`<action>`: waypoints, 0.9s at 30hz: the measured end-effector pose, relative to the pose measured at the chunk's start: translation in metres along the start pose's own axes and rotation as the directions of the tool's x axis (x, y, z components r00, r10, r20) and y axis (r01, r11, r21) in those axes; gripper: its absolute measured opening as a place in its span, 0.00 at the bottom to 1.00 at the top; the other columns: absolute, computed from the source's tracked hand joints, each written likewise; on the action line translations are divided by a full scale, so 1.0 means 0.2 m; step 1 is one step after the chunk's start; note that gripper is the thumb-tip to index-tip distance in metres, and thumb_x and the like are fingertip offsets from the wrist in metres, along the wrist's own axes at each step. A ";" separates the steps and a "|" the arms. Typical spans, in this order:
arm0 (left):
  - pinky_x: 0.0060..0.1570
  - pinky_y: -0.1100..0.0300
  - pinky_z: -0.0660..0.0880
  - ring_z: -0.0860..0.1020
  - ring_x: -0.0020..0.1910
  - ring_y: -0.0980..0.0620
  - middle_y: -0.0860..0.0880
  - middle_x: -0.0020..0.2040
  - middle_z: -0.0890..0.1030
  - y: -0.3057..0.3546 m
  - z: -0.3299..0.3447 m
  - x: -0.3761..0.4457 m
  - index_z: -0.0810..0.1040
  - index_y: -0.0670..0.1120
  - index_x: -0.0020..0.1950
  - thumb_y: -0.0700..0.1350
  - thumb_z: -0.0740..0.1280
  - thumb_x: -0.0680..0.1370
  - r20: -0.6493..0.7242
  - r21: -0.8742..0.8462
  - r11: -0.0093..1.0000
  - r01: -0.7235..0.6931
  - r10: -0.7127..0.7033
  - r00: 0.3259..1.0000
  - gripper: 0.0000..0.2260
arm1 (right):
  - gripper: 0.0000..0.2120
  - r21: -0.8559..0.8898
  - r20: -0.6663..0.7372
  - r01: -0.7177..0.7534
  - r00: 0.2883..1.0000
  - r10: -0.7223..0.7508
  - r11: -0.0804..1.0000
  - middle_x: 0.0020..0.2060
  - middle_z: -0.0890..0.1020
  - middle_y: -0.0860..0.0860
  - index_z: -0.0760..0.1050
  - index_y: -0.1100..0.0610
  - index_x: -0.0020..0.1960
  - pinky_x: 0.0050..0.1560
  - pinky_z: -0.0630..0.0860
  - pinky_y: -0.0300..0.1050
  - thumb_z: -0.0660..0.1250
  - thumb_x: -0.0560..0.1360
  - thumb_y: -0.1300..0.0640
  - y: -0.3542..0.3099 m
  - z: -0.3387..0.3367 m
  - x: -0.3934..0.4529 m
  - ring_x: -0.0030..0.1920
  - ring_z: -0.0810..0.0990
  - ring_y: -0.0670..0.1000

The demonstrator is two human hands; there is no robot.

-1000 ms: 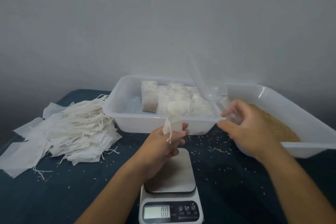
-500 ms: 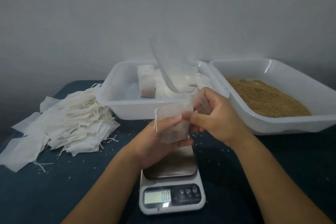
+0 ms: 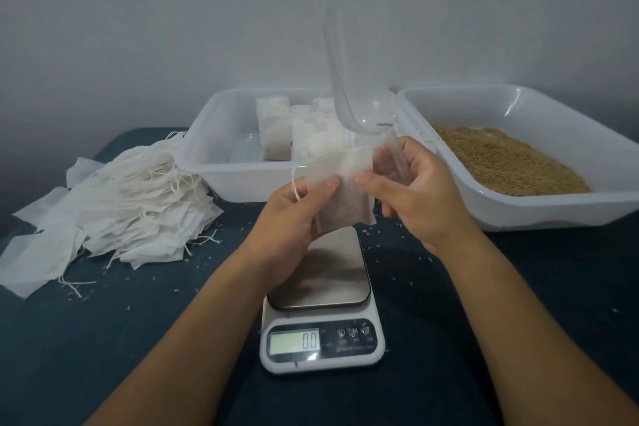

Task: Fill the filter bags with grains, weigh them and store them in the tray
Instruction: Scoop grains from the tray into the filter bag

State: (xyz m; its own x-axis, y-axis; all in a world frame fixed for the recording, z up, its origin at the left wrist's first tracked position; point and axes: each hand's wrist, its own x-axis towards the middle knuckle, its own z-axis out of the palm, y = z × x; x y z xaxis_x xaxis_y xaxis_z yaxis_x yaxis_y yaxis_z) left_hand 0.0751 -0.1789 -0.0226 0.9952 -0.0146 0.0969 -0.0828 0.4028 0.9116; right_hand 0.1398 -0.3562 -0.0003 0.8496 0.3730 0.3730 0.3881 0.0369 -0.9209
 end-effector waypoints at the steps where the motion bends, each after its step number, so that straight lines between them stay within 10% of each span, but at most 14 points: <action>1: 0.53 0.56 0.81 0.84 0.58 0.48 0.45 0.58 0.86 0.00 0.00 0.00 0.87 0.52 0.58 0.50 0.71 0.79 0.008 0.018 1.000 0.004 -0.004 1.000 0.09 | 0.09 0.012 -0.008 0.011 1.000 -0.010 1.000 0.38 0.82 0.45 0.76 0.55 0.49 0.29 0.75 0.36 0.76 0.76 0.61 0.00 0.00 0.00 0.28 0.76 0.43; 20: 0.49 0.53 0.84 0.84 0.46 0.49 0.43 0.47 0.85 0.06 -0.11 0.01 0.83 0.40 0.46 0.41 0.71 0.81 -0.126 0.340 0.937 -0.081 0.131 0.983 0.06 | 0.10 -0.103 -0.011 -0.004 1.000 0.003 0.995 0.39 0.81 0.54 0.76 0.60 0.50 0.32 0.75 0.36 0.76 0.76 0.59 0.03 0.01 -0.02 0.35 0.79 0.45; 27: 0.42 0.57 0.82 0.84 0.44 0.50 0.46 0.46 0.85 0.12 -0.21 -0.03 0.85 0.46 0.48 0.48 0.75 0.68 0.015 0.408 0.906 0.113 -0.130 0.991 0.11 | 0.11 -0.167 0.089 -0.117 0.987 0.133 0.979 0.45 0.82 0.55 0.77 0.57 0.52 0.29 0.74 0.37 0.74 0.75 0.54 0.03 0.03 -0.05 0.36 0.78 0.45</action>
State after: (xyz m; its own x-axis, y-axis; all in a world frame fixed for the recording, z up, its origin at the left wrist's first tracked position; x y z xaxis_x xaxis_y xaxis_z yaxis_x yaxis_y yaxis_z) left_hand 0.0699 -0.1309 -0.0191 0.9966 -0.0803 -0.0165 0.0158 -0.0101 0.9998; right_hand 0.1311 -0.3541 -0.0102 0.8586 0.4554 0.2355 0.3402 -0.1623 -0.9263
